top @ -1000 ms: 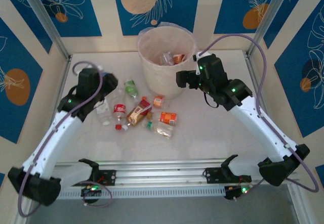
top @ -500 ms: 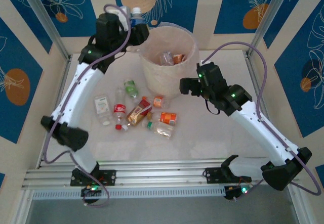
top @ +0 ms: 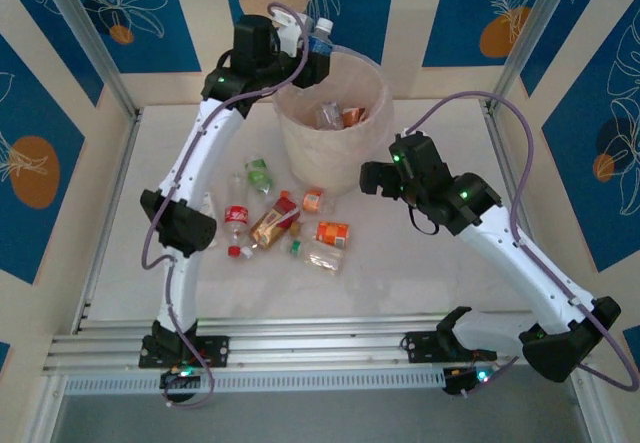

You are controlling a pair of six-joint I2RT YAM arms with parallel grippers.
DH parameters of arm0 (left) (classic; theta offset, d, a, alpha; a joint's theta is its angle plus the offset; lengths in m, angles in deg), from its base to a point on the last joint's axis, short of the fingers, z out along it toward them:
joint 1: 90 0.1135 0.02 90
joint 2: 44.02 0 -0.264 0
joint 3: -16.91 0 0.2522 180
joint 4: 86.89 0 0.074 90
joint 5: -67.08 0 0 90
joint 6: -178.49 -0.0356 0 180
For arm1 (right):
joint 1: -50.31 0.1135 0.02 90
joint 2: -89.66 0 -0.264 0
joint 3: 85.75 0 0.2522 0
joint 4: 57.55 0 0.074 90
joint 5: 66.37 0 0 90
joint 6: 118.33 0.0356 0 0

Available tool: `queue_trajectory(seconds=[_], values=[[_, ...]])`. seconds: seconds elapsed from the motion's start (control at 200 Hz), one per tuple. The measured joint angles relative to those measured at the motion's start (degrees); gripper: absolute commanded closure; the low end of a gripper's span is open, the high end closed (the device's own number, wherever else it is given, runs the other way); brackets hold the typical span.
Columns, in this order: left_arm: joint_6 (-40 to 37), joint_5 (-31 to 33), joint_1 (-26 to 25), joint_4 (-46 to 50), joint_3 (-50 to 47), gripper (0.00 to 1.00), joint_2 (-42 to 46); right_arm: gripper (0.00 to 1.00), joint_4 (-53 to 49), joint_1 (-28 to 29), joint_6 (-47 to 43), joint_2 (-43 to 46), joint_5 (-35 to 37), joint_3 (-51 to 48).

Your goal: Put the plastic bottles in the bin

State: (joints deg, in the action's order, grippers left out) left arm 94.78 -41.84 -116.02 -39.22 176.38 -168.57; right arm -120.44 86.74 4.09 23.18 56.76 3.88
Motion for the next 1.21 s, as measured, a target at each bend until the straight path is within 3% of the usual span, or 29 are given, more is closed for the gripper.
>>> queue_trajectory(seconds=[0.55,1.205], values=[[-8.87,-0.13,0.00,0.15,0.17,0.41,-6.86,0.01,-2.43,0.61,3.85,0.37,-0.15,-4.20],[-11.52,0.13,-0.09,2.62,1.27,0.00,-9.46,0.01,0.59,2.54,1.99,-3.61,-3.98,-11.19]])
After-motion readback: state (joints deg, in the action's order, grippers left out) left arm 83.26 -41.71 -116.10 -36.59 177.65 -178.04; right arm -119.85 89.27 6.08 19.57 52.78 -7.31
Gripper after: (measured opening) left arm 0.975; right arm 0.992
